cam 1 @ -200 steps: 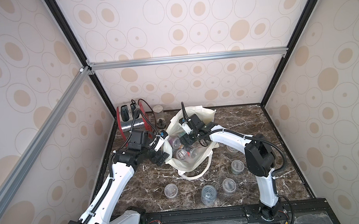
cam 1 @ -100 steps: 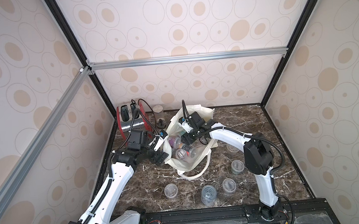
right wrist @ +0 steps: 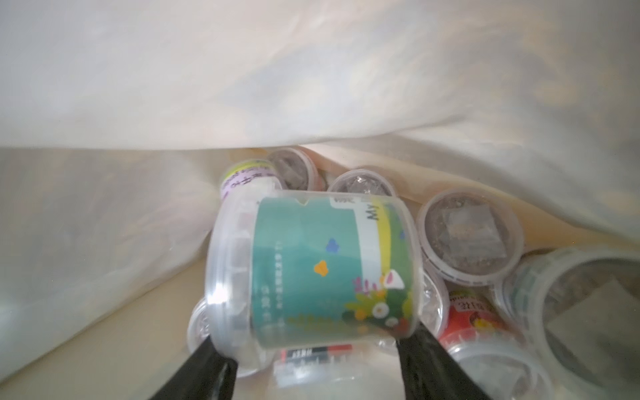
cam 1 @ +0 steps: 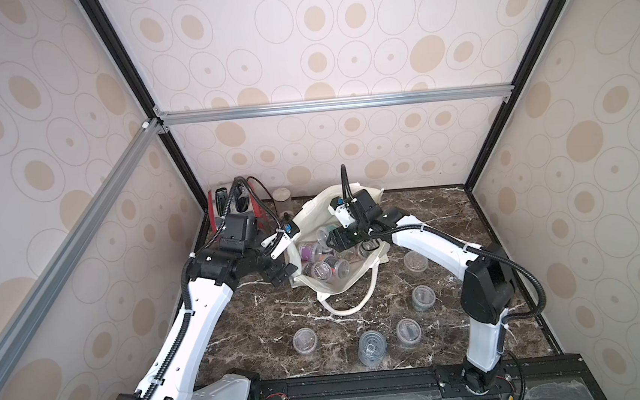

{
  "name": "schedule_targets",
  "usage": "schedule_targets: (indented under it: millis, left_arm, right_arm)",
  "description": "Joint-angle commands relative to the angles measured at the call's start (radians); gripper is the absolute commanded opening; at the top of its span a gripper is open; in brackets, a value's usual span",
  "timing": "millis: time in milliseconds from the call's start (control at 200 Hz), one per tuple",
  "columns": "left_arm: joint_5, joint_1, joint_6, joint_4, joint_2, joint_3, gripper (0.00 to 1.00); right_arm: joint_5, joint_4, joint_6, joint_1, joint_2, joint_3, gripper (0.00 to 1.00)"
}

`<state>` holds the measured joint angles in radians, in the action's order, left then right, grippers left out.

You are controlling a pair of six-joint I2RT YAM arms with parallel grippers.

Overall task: Take out the seed jars from the canvas bag
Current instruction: Pick up the seed jar from the canvas bag, then place the seed jar at the center of the board.

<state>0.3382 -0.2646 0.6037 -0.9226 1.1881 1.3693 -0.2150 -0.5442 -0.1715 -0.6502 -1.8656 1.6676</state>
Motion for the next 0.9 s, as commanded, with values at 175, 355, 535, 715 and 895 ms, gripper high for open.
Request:
schedule_targets:
  millis: [175,355,535,715,895]
  left_arm:
    - [0.358,0.005,0.078,-0.062,0.051,0.230,0.98]
    - [0.416,0.005,-0.038,0.093,0.093,0.278,0.98]
    - [0.482,0.003,0.053,0.125,0.142,0.280,0.98]
    - [0.515,0.000,0.172,0.108,0.190,0.288,0.98]
    - [0.485,-0.020,0.410,-0.013,0.238,0.293,0.98]
  right_arm:
    - [-0.156,-0.143,-0.137,0.015,0.145,0.063,0.63]
    - [-0.289,-0.113,-0.293,0.015,0.222,0.032,0.63]
    - [-0.412,-0.086,-0.461,0.015,0.253,-0.017,0.63]
    - [-0.486,-0.022,-0.576,0.008,0.274,-0.075,0.63]
    - [-0.512,0.047,-0.654,0.001,0.270,-0.103,0.63]
